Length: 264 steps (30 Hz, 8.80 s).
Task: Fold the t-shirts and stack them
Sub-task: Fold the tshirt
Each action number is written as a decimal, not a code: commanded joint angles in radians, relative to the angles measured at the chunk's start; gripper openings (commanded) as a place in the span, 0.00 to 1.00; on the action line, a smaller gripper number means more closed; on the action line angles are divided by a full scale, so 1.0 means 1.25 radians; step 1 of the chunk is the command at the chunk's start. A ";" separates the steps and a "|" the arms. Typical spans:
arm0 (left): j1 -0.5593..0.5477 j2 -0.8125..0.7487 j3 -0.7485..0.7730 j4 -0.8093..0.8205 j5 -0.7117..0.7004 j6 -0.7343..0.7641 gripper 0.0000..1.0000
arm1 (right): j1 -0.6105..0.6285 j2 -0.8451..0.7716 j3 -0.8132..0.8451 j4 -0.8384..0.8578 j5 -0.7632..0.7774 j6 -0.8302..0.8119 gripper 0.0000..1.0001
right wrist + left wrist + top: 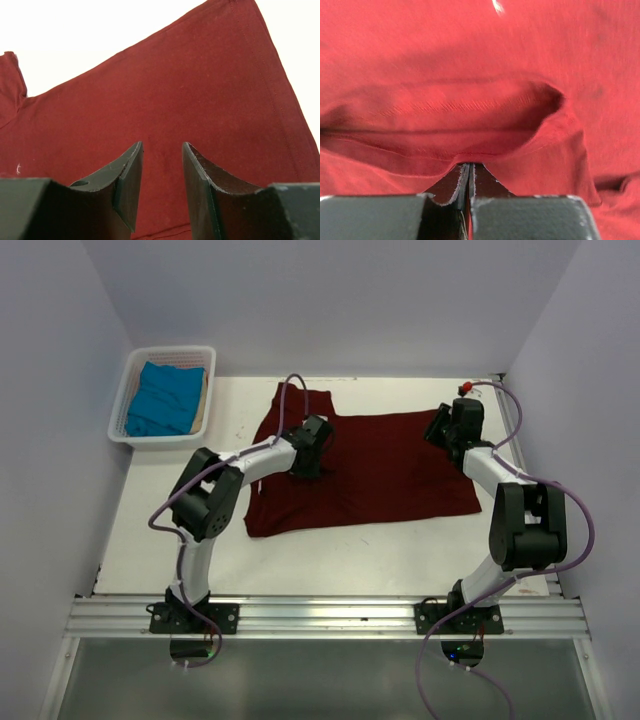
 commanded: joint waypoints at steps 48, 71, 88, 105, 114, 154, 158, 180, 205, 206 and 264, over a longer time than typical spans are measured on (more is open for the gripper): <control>-0.019 -0.261 -0.536 0.092 0.071 -0.149 0.00 | 0.008 0.013 -0.039 -0.411 0.365 0.142 0.00; 0.030 -0.419 -0.595 -0.167 0.092 -0.193 0.00 | -0.012 0.051 -0.082 -0.510 0.352 0.190 0.00; 0.035 -0.469 -0.553 -0.237 0.085 -0.194 0.00 | -0.013 -0.086 -0.271 -0.609 0.121 0.284 0.00; 0.056 -0.488 -0.256 -0.201 -0.072 -0.137 0.71 | 0.043 -0.282 -0.057 -0.582 0.063 0.179 0.30; 0.184 -0.114 0.119 -0.142 -0.111 0.001 0.80 | 0.044 -0.159 0.139 -0.521 -0.024 0.070 0.63; 0.416 0.388 0.580 0.123 0.306 0.099 0.53 | 0.056 -0.159 0.048 -0.415 -0.103 0.032 0.58; 0.417 0.405 0.575 0.150 0.295 0.103 0.53 | 0.057 -0.149 0.048 -0.415 -0.100 0.028 0.58; 0.418 0.383 0.464 0.158 0.242 0.112 0.23 | 0.057 -0.135 0.051 -0.413 -0.094 0.030 0.47; 0.411 0.195 0.442 0.110 0.272 0.105 0.00 | 0.029 0.170 0.357 -0.359 0.101 0.091 0.49; 0.406 0.184 0.433 0.108 0.273 0.104 0.00 | 0.026 0.190 0.395 -0.360 0.107 0.088 0.54; 0.316 -0.123 0.175 0.044 0.204 0.118 0.00 | -0.084 0.377 0.523 -0.353 0.026 0.089 0.00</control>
